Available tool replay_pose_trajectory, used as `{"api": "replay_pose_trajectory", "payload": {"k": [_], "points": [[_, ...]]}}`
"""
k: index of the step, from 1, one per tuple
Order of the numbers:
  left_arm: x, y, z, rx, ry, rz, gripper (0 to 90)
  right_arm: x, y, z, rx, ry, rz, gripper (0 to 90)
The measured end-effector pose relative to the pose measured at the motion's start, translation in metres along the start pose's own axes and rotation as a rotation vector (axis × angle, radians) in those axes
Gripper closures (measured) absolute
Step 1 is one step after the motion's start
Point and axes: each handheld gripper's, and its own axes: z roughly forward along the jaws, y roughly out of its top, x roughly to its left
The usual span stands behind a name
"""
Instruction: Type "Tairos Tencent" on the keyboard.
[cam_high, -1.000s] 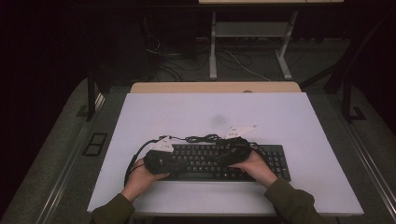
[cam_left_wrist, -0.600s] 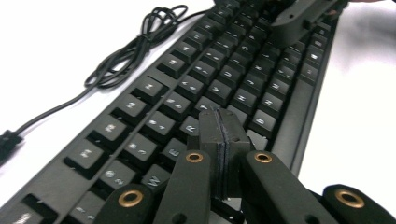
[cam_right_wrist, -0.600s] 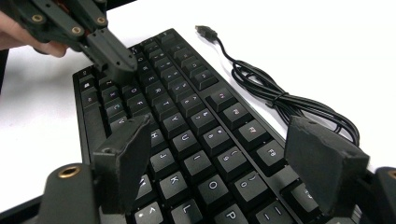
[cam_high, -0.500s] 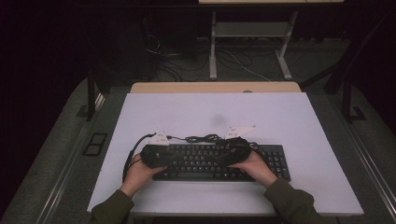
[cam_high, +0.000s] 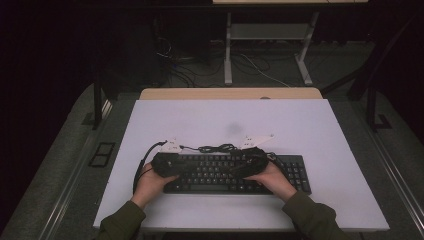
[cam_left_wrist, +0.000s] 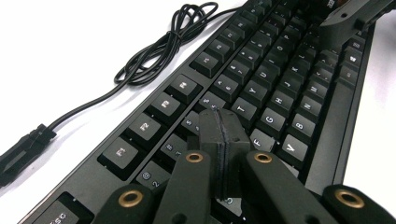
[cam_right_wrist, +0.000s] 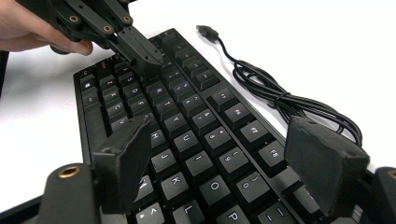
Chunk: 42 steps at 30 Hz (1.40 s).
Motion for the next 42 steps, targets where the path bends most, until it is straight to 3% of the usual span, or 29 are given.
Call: {"api": "replay_pose_trajectory", "payload": {"k": [18,29,34,42], "points": [[0.0002,-0.002,0.0029,0.018,-0.007,-0.001,89.7,-0.0001,0.0,0.0,-0.002,0.001,0.002,22.7],[-0.0016,-0.0005,-0.002,-0.007,-0.004,-0.001,89.6,-0.0002,0.001,-0.0013,-0.001,-0.003,0.002,25.9],[-0.0015,-0.0012,-0.0035,-0.016,0.0,-0.019,83.9,0.0009,0.002,-0.0028,0.002,0.011,0.007,39.4],[-0.0006,-0.0013,-0.0057,-0.035,0.019,-0.036,61.4,0.0065,0.0051,-0.0046,0.001,0.059,0.006,65.8]]}}
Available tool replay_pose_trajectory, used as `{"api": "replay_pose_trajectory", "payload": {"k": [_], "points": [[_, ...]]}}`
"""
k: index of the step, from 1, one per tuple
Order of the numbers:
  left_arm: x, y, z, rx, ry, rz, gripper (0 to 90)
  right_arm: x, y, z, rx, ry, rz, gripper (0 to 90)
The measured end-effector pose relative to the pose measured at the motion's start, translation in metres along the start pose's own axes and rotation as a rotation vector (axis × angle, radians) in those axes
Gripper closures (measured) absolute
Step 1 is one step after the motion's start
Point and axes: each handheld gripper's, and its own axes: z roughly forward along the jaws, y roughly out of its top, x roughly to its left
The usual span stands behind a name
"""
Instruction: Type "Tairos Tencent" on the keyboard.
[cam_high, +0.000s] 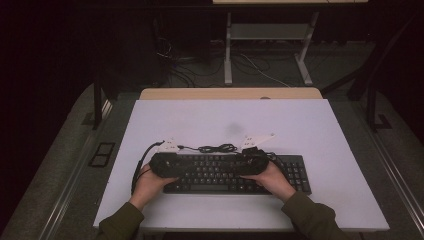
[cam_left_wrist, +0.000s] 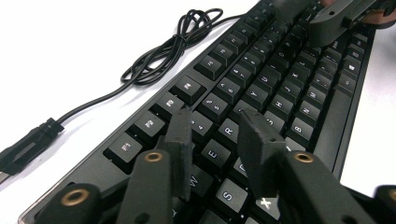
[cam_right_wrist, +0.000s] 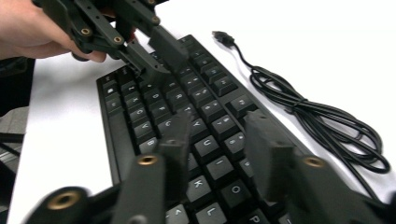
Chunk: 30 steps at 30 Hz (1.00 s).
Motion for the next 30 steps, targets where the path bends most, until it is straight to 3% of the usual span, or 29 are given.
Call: {"api": "replay_pose_trajectory", "payload": {"k": [9,20,30], "points": [[0.001,0.0,-0.001,-0.016,0.036,-0.018,40.6,0.006,0.0,0.003,0.042,0.046,-0.02,88.4],[0.002,-0.001,-0.001,-0.026,0.064,-0.024,33.1,0.018,-0.001,0.013,0.085,0.095,-0.048,89.2],[0.002,-0.001,-0.001,-0.028,0.067,-0.023,32.1,0.025,-0.005,0.023,0.123,0.104,-0.073,89.2]]}}
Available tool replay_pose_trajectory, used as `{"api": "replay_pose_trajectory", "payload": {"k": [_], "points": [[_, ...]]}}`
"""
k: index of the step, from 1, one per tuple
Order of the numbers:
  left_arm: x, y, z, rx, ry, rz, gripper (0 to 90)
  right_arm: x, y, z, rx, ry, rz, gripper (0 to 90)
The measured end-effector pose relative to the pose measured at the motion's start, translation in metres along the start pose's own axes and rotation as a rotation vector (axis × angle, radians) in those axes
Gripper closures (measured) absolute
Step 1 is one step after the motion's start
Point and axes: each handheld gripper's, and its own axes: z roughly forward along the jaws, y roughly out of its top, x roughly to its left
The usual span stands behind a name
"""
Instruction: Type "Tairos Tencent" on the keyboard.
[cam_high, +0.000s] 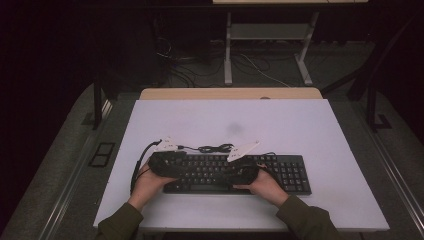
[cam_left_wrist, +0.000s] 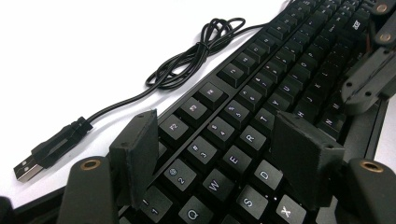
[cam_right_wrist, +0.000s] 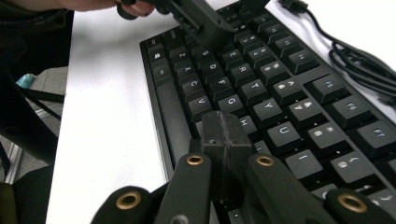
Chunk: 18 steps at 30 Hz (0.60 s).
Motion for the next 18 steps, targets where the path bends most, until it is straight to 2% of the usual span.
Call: {"api": "replay_pose_trajectory", "payload": {"k": [18], "points": [[0.0002,-0.0004,-0.0003,-0.002,0.005,-0.001,32.1,0.0014,-0.0026,0.008,0.033,-0.022,-0.013,89.2]]}}
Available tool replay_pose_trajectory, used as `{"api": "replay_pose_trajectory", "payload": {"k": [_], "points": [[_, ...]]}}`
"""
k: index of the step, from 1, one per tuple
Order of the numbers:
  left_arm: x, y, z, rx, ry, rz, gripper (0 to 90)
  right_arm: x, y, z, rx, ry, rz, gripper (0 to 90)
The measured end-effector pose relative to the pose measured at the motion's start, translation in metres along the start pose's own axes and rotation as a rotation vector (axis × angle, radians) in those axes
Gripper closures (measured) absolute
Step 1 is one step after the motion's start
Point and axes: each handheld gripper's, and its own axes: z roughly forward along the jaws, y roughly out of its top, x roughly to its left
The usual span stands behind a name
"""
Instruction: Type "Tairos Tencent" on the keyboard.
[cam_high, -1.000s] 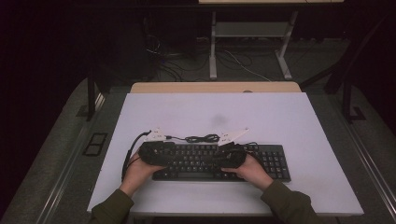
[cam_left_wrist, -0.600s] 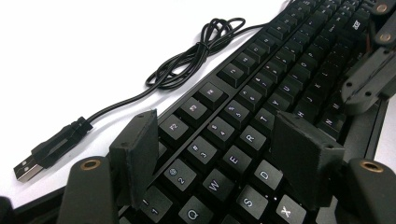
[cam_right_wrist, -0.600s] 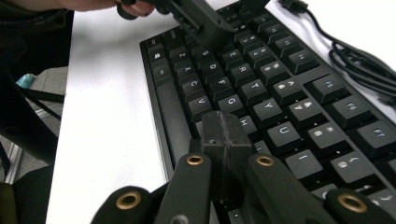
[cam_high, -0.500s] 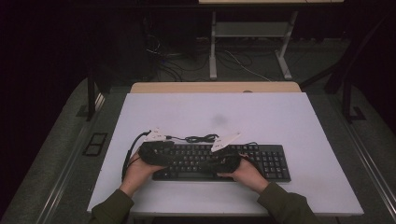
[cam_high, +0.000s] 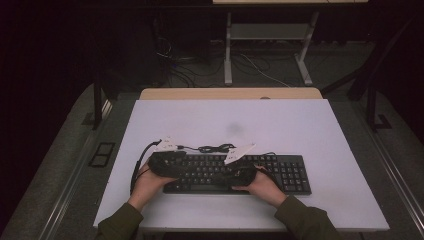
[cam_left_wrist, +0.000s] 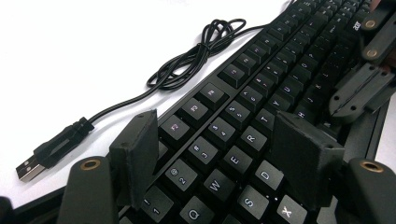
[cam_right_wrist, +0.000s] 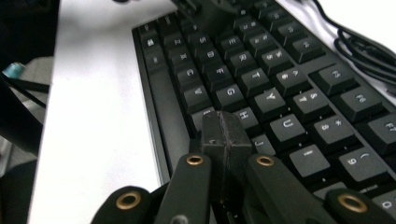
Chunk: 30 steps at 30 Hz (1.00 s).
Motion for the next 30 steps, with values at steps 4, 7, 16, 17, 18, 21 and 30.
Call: {"api": "replay_pose_trajectory", "payload": {"k": [4,7,16,17,18,21,30], "points": [[0.0,0.0,0.0,0.0,0.001,0.001,32.1,0.0,0.001,0.0,-0.001,0.0,-0.001,89.1],[0.0,0.0,-0.001,-0.002,0.001,0.005,32.1,0.0,0.001,-0.001,-0.007,-0.002,0.0,89.1],[0.0,0.001,-0.001,-0.01,-0.008,0.004,35.6,-0.004,0.002,-0.01,-0.047,-0.001,0.02,78.0],[0.0,0.001,-0.001,-0.01,-0.01,0.004,37.2,-0.004,0.002,-0.012,-0.052,-0.002,0.024,74.9],[0.0,0.002,-0.001,-0.011,-0.012,0.006,39.3,-0.005,0.002,-0.013,-0.061,-0.007,0.028,71.7],[-0.001,0.003,-0.001,-0.013,-0.025,0.011,47.5,-0.008,0.001,-0.018,-0.079,-0.013,0.044,63.2],[-0.008,0.011,0.006,-0.007,-0.076,0.035,77.5,-0.016,-0.002,-0.03,-0.114,-0.041,0.069,47.3]]}}
